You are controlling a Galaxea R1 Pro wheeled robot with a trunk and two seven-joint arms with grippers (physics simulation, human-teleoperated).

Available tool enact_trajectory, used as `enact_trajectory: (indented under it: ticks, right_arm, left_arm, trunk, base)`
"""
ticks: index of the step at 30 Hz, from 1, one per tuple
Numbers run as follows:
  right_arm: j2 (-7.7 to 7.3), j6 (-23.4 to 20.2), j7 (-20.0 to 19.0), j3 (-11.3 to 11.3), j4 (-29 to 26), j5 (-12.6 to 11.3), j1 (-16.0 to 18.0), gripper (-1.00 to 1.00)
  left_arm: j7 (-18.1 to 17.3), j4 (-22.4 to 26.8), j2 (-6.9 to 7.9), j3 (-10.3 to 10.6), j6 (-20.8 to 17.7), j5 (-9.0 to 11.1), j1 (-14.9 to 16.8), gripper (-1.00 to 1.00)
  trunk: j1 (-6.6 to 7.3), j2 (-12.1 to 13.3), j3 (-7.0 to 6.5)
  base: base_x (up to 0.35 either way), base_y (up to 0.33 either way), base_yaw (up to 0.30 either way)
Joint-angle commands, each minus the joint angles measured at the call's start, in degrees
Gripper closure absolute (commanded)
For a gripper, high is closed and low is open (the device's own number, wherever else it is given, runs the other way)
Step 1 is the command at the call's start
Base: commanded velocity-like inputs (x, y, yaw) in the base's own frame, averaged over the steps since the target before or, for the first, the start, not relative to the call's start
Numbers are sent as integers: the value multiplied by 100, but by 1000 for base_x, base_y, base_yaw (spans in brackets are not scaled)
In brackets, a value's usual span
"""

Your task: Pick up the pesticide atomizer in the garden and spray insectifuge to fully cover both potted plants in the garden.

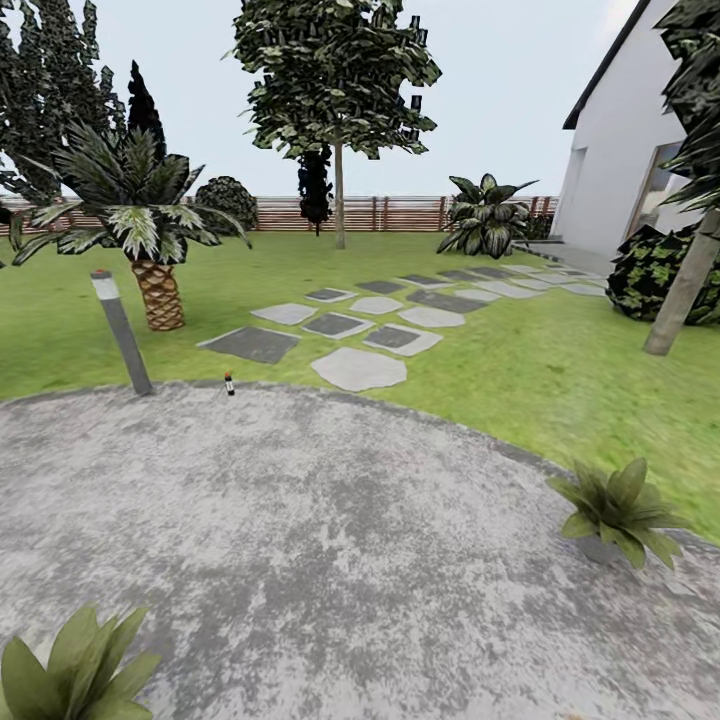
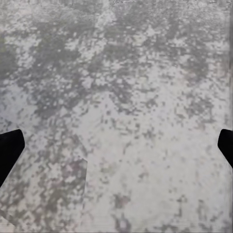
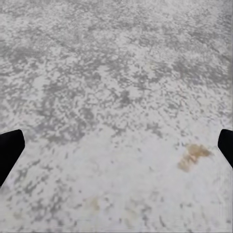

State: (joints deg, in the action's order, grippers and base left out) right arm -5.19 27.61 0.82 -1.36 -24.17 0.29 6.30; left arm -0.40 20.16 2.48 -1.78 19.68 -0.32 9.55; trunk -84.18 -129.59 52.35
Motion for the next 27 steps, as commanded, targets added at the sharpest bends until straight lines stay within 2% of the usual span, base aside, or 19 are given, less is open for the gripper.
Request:
enact_trajectory:
  ticks: [1, 27]
  right_arm:
    - [2, 17, 8, 1, 3, 4, 3, -100]
    - [6, 17, 6, 4, 5, 6, 3, -100]
  left_arm:
    - [-4, -3, -1, -16, 18, -5, 3, -100]
    - [-4, -3, -1, -16, 18, -6, 3, -100]
  trunk:
    - [-2, -2, 5]
    - [-2, -2, 5]
  base:
    - [304, -132, 0]
    - [288, -148, 0]
